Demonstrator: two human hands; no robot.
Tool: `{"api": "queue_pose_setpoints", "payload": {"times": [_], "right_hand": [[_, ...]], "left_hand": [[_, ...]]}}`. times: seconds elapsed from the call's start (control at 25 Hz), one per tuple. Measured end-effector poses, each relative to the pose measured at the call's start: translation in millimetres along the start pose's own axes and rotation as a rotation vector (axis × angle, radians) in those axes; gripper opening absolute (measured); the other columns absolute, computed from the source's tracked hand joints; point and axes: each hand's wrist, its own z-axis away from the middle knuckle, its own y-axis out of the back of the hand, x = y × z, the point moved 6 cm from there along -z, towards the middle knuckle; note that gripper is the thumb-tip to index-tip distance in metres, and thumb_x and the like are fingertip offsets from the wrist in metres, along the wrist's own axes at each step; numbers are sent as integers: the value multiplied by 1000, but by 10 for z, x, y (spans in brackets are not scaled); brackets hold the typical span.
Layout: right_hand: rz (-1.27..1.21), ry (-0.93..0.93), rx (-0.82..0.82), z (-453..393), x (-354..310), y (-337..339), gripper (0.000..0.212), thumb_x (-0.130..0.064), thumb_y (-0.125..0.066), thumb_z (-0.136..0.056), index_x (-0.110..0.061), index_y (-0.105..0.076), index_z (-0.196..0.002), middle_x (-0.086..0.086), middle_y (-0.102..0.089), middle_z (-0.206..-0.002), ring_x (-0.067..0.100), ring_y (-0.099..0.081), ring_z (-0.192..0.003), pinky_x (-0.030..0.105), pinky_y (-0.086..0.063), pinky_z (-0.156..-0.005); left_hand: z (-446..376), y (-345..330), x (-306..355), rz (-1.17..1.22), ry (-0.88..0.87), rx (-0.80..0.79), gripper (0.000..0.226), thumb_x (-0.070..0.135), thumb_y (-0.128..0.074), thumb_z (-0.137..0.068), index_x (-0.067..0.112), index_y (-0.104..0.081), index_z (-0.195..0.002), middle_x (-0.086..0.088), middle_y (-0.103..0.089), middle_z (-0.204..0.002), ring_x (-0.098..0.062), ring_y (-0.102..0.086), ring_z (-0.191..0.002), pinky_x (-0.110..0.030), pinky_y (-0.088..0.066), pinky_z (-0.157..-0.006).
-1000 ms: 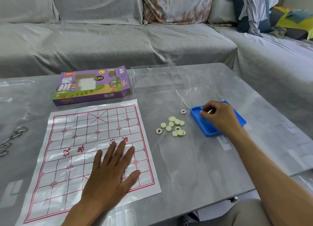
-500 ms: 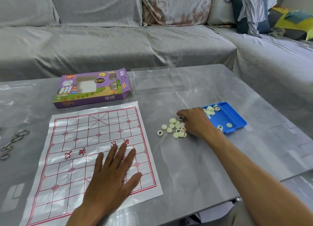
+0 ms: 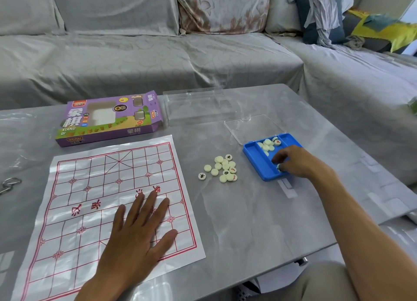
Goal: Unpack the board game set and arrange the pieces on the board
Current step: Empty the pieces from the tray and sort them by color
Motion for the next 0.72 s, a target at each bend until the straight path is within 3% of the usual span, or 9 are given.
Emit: {"api": "queue_pose_setpoints", "payload": {"times": [0.28,0.48,0.56,0.72], "right_hand": [[-42,-16,-28,-27,18,-8,12,-11,-67,-87,-23,-69,-89,-7,-64,-97,7,-56,-86,24,-44,-79],[-164,70,373,53,-143,224,14,-6,-67,-84,-14,-72,-94,-2,-66,-90,8,-59,-76,21,-45,-70],[-378,219,293,168,-548,108,11,-6,-70,-81,-15,-73,-88,-5,-69,-81,-2,-60,-63,12,-43,-60],[-354,411,-29,358,-1336,-485,8,-11,-72,-77,-18,-75,-79,-9,-69,-74,-2,-62,-63,11,-44,-58]], "left_hand": [[4,7,4,4,8,-2,73,78,-9,-87,42,-19,-151,10,-5,-161,-16,0,-149,-56,-9,-118],[10,-14,-4,-2,-5,-6,72,76,-13,-89,40,-21,-151,9,-8,-161,-17,-4,-149,-56,-12,-118],[6,-20,-5,5,-4,-4,71,76,-13,-90,40,-20,-151,9,-8,-161,-17,-3,-149,-56,-11,-117],[10,-19,-10,2,-6,0,71,76,-10,-89,42,-14,-151,10,-3,-161,-16,2,-149,-55,-9,-118]]}}
